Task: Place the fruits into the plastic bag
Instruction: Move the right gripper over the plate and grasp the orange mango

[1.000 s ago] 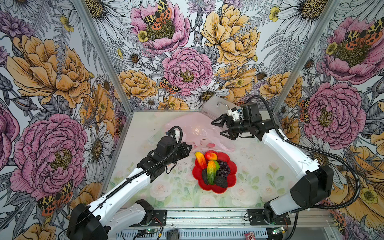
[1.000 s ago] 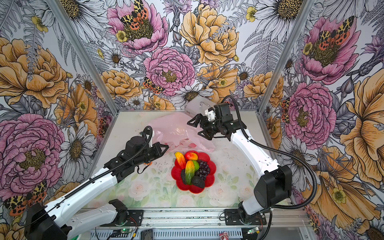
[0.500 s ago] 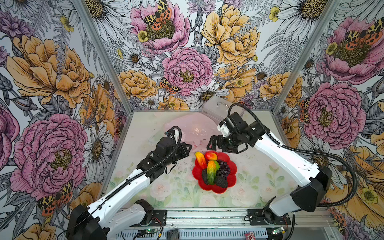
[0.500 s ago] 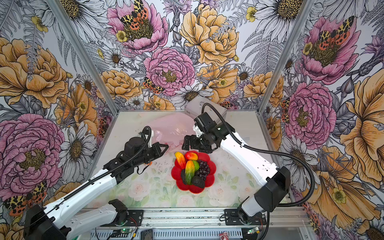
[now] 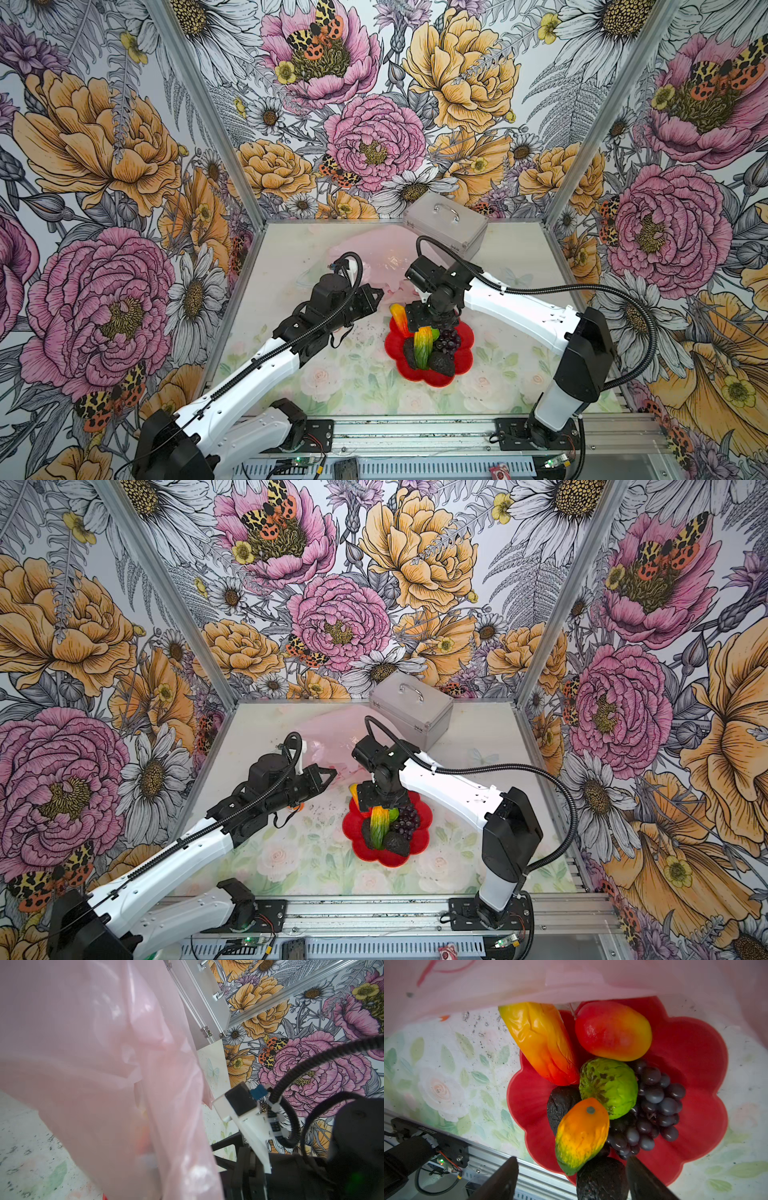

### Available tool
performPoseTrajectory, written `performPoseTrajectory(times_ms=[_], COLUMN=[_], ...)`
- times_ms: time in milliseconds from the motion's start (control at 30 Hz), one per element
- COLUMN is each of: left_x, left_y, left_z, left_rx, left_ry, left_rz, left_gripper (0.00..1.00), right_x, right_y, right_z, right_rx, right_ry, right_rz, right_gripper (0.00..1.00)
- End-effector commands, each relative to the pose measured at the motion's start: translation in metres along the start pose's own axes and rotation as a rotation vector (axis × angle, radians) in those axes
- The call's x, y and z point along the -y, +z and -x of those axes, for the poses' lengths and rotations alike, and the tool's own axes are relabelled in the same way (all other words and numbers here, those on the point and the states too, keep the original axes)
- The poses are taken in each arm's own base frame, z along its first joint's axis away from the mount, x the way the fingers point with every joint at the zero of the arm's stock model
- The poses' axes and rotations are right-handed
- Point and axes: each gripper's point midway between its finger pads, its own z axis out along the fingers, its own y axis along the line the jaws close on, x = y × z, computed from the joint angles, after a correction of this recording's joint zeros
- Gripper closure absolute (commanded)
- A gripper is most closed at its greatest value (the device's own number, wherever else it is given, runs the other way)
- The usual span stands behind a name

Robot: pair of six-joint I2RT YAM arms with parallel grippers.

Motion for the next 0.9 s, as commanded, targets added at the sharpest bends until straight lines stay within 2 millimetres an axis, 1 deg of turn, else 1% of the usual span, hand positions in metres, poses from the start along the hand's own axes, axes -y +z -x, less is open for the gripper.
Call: performPoseTrajectory(times_ms=[0, 100, 300, 467, 600, 733, 833, 867], left_x=[-0.003, -0.004, -0.007, -0.007, -0.007, -0.005, -0.004, -0.004], left_y=[-0.005, -0.006, -0.008, -0.008, -0.008, -0.008, -0.008, -0.008], left_z=[0.005, 0.005, 0.004, 0.004, 0.002, 0.001, 0.001, 0.0], left_rx=[0.029, 0.033, 0.044, 0.046, 0.047, 0.051, 0.053, 0.053], left_ry=[-0.011, -0.015, -0.031, -0.041, -0.042, -0.043, -0.043, -0.042], left_rz=[0.004, 0.007, 0.012, 0.01, 0.012, 0.013, 0.014, 0.013], left_gripper=[1.0, 1.0, 1.0, 1.0, 1.0, 1.0, 1.0, 1.0], right_x=[-0.001, 0.0, 0.009, 0.014, 0.016, 0.012, 0.008, 0.008], right_y=[0.008, 0.017, 0.026, 0.037, 0.045, 0.049, 0.049, 0.049], right_z=[0.003, -0.002, -0.009, -0.014, -0.014, -0.01, -0.006, -0.005], right_rx=[0.006, -0.019, -0.041, -0.07, -0.075, -0.063, -0.051, -0.046], right_ry=[-0.015, -0.018, -0.013, -0.012, -0.012, -0.009, -0.008, -0.01], right_rz=[-0.046, -0.064, -0.098, -0.119, -0.124, -0.109, -0.096, -0.096], right_gripper=[0.18, 0.19, 0.22, 0.24, 0.26, 0.33, 0.48, 0.5])
